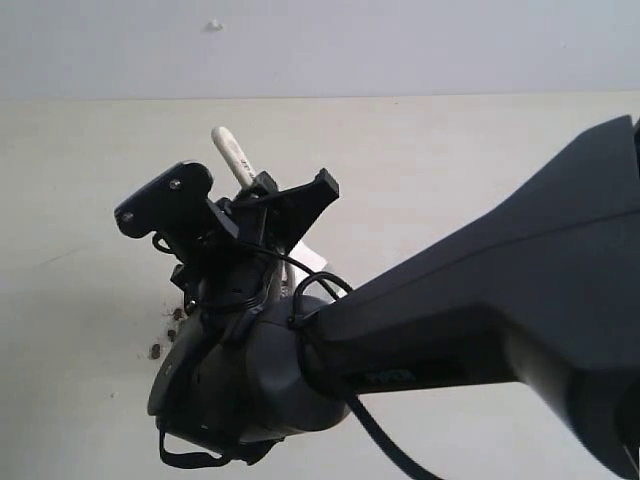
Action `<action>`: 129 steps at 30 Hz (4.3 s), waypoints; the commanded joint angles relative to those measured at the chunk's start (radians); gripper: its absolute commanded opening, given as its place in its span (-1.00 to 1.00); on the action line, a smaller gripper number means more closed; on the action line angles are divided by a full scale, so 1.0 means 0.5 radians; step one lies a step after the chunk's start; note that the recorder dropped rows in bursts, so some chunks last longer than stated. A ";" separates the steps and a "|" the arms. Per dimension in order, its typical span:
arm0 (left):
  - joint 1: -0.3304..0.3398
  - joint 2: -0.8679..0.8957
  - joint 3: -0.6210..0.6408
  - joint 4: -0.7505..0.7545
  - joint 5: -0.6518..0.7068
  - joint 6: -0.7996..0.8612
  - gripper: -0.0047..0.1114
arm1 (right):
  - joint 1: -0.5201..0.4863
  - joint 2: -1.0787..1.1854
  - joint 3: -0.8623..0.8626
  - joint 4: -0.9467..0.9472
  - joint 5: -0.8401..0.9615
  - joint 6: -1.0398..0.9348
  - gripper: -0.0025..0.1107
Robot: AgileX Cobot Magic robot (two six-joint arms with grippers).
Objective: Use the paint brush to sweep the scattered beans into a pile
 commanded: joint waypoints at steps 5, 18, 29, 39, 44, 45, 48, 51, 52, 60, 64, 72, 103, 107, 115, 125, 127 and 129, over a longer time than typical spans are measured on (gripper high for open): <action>-0.045 -0.014 -0.002 0.013 -0.009 0.003 -0.92 | -0.009 -0.005 0.000 -0.040 -0.073 0.337 -0.96; -0.045 -0.014 -0.002 0.013 -0.009 0.003 -0.92 | -0.014 -0.005 -0.103 -0.040 -0.006 0.474 -0.96; -0.045 -0.014 -0.002 0.013 -0.009 0.003 -0.92 | 0.060 -0.008 -0.179 -0.008 0.028 -0.332 -0.96; -0.045 -0.014 -0.002 0.013 -0.009 0.003 -0.92 | -0.092 0.202 -0.179 -0.040 -0.055 -0.304 -0.96; -0.045 -0.014 -0.002 0.013 -0.009 0.003 -0.92 | -0.087 0.186 -0.204 -0.040 -0.230 -0.137 -0.96; -0.045 -0.014 -0.002 0.013 -0.009 0.003 -0.92 | -0.082 0.186 -0.224 -0.040 -0.253 -0.117 -0.96; -0.045 -0.014 -0.002 0.013 -0.009 0.003 -0.92 | -0.082 0.186 -0.293 -0.040 -0.335 -0.068 -0.96; -0.045 -0.014 -0.002 0.013 -0.009 0.003 -0.92 | -0.082 0.186 -0.365 -0.040 -0.394 -0.058 -0.96; -0.045 -0.014 -0.002 0.013 -0.009 0.003 -0.92 | -0.082 0.186 -0.387 -0.040 -0.390 -0.074 -0.96; -0.045 -0.014 -0.002 0.013 -0.009 0.003 -0.92 | 0.038 0.094 -0.424 -0.040 0.028 -0.377 -0.96; -0.045 -0.014 -0.002 0.013 -0.009 0.003 -0.92 | 0.093 0.064 -0.421 -0.040 0.028 -0.545 -0.96; -0.045 -0.014 -0.002 0.013 -0.009 0.003 -0.92 | -0.181 0.187 -0.416 -0.040 -0.131 -0.389 -0.96; -0.045 -0.014 -0.002 0.013 -0.009 0.003 -0.92 | -0.157 -0.313 -0.417 -0.040 -1.635 -0.545 -0.96; -0.045 -0.014 -0.002 0.013 -0.009 0.003 -0.92 | -0.256 -0.460 -0.400 -0.040 -1.950 -0.563 -0.96; -0.045 -0.014 -0.002 0.013 -0.009 0.003 -0.92 | -0.568 -0.782 -0.291 -0.040 -2.954 -0.665 -0.96; -0.045 -0.014 -0.002 0.013 -0.009 0.003 -0.92 | -1.045 -0.667 -0.291 0.566 -4.856 -1.395 -0.96; -0.045 -0.014 -0.002 0.013 -0.009 0.003 -0.92 | -1.060 -0.644 -0.232 0.552 -4.856 -1.427 -0.96; -0.043 -0.014 -0.002 0.013 -0.004 0.003 -0.92 | -1.063 -0.632 -0.166 0.552 -4.856 -1.528 -0.96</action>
